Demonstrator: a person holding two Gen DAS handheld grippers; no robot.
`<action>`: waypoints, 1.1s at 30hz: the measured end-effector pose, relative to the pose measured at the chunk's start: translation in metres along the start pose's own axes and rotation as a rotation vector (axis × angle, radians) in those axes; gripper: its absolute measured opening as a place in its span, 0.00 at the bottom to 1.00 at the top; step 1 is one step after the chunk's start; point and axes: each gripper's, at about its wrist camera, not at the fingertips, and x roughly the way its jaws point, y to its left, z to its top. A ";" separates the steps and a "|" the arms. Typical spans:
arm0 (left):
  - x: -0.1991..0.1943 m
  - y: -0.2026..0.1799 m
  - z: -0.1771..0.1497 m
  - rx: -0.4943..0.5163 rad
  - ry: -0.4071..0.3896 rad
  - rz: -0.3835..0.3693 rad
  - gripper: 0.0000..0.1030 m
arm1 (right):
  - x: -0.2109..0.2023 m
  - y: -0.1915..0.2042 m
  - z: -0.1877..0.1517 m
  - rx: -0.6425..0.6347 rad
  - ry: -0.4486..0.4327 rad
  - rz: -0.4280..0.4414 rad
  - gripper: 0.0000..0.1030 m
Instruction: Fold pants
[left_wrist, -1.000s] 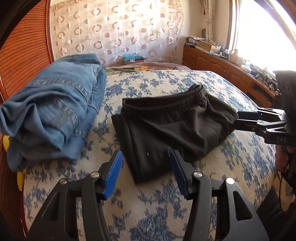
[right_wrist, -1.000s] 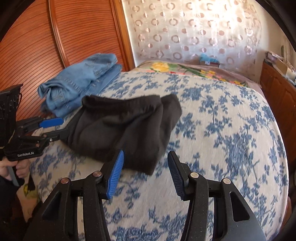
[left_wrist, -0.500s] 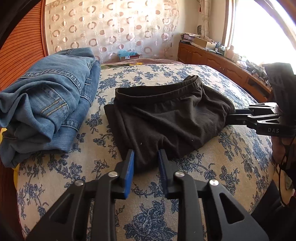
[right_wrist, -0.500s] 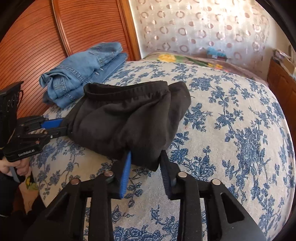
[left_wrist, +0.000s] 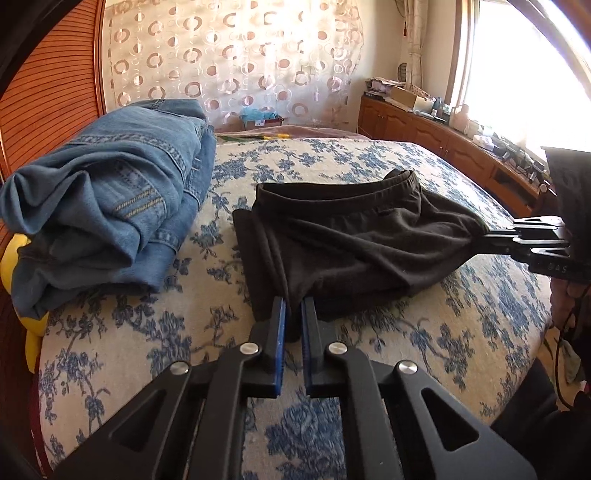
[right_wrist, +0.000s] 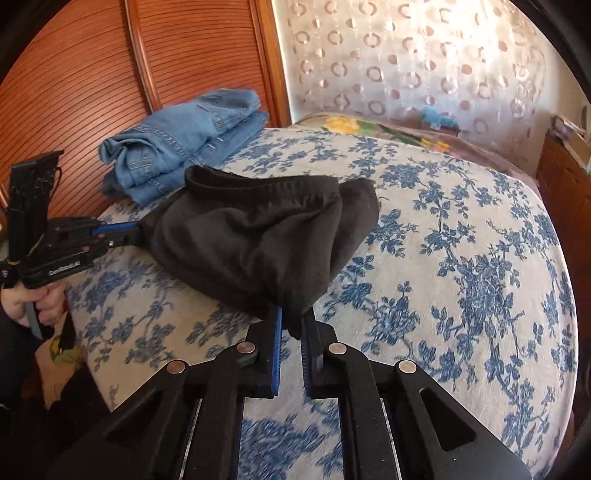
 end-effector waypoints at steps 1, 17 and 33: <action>-0.003 -0.002 -0.003 0.001 -0.002 -0.002 0.05 | -0.004 0.001 -0.002 0.001 -0.001 0.006 0.05; -0.019 -0.012 -0.020 0.003 -0.005 -0.014 0.05 | -0.033 0.010 -0.032 0.011 -0.014 -0.020 0.05; -0.040 -0.031 -0.011 0.039 -0.039 -0.019 0.19 | -0.050 0.009 -0.031 0.033 -0.063 -0.034 0.12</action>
